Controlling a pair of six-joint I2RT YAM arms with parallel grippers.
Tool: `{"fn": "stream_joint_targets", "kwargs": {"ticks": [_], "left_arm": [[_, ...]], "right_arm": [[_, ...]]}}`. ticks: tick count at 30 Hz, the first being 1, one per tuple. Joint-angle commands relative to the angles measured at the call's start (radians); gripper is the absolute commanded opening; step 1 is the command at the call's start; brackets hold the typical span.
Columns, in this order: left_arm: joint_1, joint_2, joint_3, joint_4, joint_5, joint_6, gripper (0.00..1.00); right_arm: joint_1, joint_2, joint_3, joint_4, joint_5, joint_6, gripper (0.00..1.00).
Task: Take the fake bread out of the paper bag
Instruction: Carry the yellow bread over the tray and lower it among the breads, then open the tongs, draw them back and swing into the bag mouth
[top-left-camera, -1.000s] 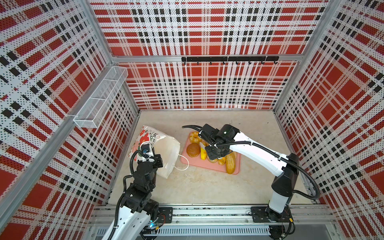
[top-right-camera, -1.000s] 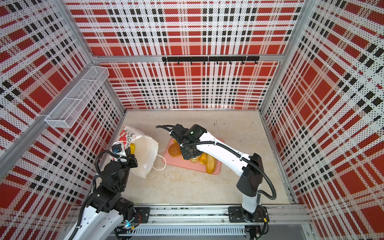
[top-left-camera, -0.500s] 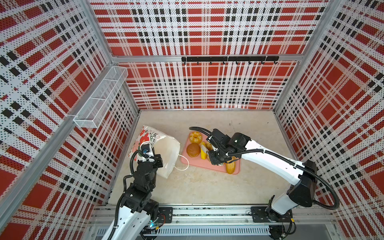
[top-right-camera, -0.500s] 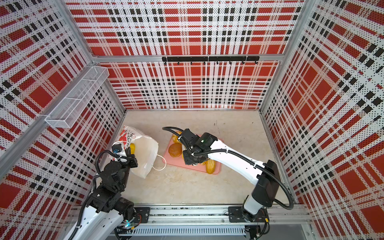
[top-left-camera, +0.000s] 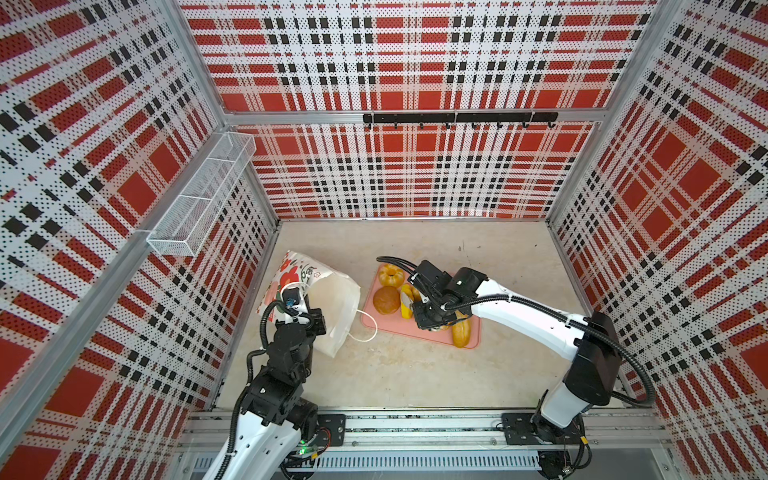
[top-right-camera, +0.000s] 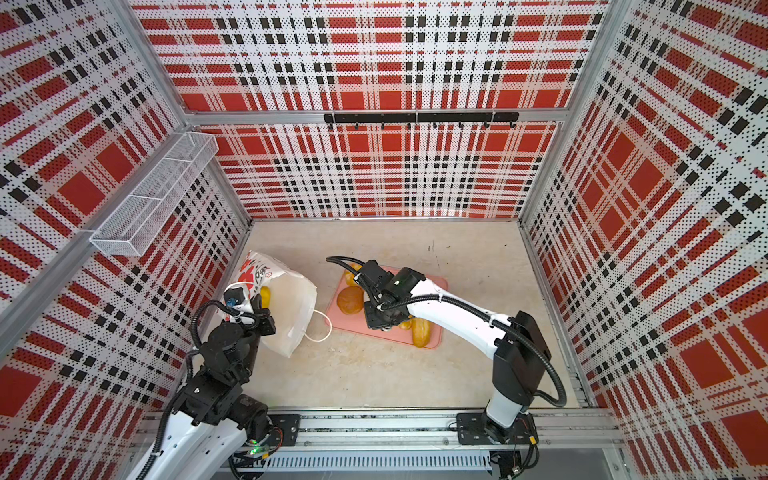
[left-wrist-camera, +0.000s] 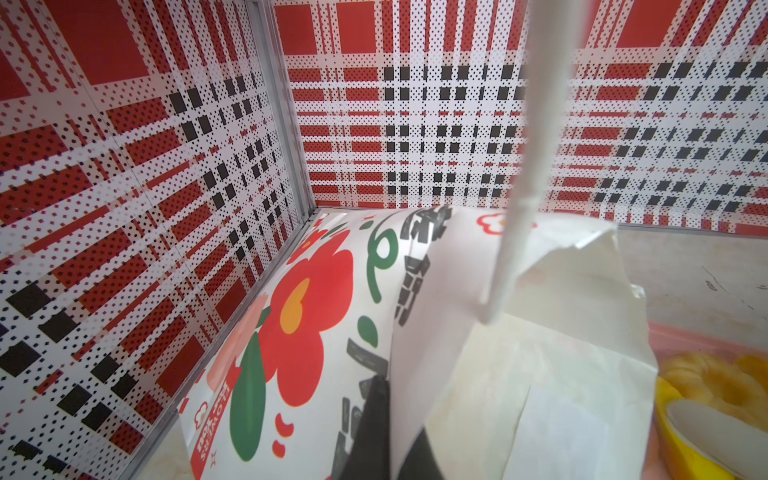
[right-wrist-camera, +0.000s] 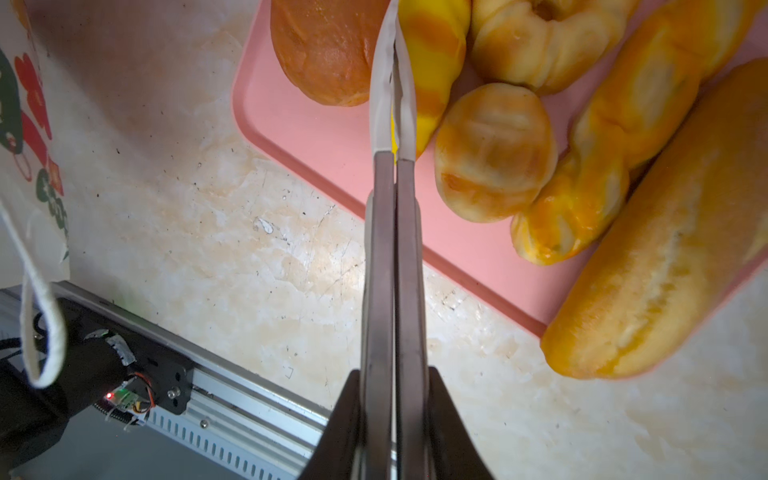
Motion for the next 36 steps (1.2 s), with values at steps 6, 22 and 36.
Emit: {"fn": "stream_joint_targets", "kwargs": {"ticks": [6,22,36], "left_arm": [[-0.005,0.001,-0.001,-0.003,-0.022,-0.017,0.00],[-0.010,0.002,-0.001,-0.004,-0.011,-0.019,0.00],[-0.023,-0.010,0.046,-0.098,0.127,0.106,0.00]], "right_arm": [[-0.036,0.054,-0.053,0.093,0.015,0.022,0.00],[-0.059,-0.128,-0.074,0.182,-0.133,0.046,0.00],[0.115,-0.339,-0.076,0.173,-0.118,0.023,0.00]]}}
